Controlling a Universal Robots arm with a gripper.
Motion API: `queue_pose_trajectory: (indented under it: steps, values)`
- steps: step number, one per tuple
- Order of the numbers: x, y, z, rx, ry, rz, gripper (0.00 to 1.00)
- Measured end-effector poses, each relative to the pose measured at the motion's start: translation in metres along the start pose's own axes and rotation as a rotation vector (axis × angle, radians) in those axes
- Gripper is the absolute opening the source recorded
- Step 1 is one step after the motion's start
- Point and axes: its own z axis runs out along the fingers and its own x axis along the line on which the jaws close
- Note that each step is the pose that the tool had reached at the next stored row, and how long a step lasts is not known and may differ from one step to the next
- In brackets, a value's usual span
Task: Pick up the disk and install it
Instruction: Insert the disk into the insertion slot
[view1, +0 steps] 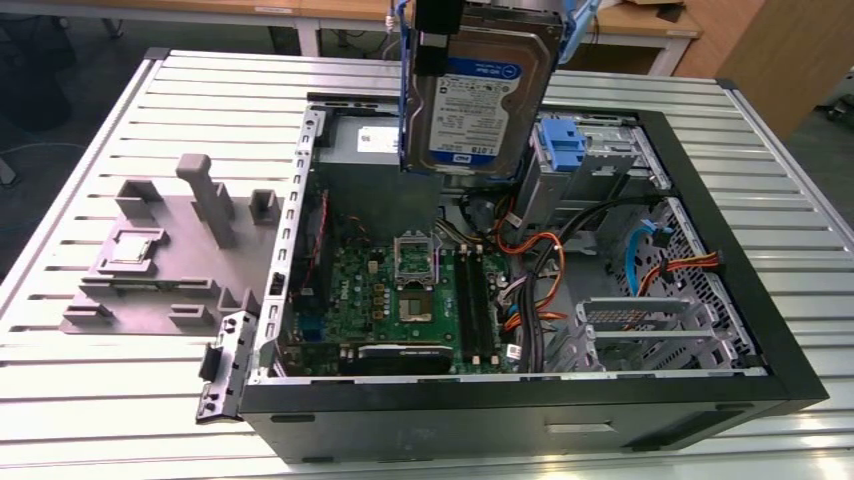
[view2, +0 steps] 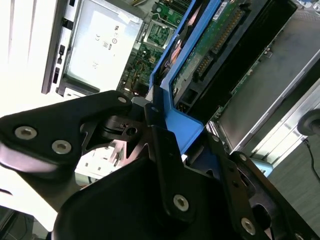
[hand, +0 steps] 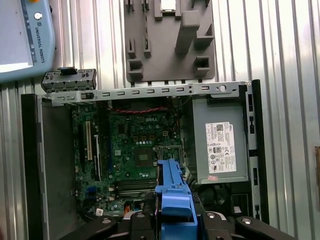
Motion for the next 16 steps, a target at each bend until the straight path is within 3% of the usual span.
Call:
queue_pose_trajectory:
  steps: [16]
  values:
    - [0.0060,-0.0006,0.0002,0.0001,0.0013,0.000,0.37]
